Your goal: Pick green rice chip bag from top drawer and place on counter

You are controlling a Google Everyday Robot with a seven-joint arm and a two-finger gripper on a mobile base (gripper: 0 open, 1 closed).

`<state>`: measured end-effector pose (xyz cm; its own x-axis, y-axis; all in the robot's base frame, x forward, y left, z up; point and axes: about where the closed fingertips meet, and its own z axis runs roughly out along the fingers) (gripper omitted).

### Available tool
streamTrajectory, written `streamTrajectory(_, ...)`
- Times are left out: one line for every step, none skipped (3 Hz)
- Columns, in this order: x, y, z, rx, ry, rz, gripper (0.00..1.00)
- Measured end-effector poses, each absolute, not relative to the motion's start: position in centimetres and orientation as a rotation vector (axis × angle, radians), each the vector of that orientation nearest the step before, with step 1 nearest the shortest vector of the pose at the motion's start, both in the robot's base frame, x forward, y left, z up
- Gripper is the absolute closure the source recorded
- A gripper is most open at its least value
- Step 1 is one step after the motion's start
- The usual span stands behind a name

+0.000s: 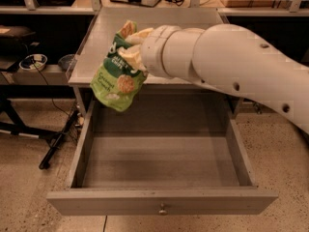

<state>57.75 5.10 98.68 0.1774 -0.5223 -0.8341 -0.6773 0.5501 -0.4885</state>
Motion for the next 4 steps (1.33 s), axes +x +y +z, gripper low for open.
streamTrajectory(62.3, 4.5, 99.9, -1.061, 1.461, 0.070, 1.00)
streamTrajectory(61.9, 4.1, 100.1, -1.048, 1.464, 0.068, 1.00)
streamTrajectory(63.6, 5.0, 100.8, -1.093, 1.413, 0.112, 1.00)
streamTrajectory(66.9, 5.4, 101.4, -1.127, 1.348, 0.158, 1.00)
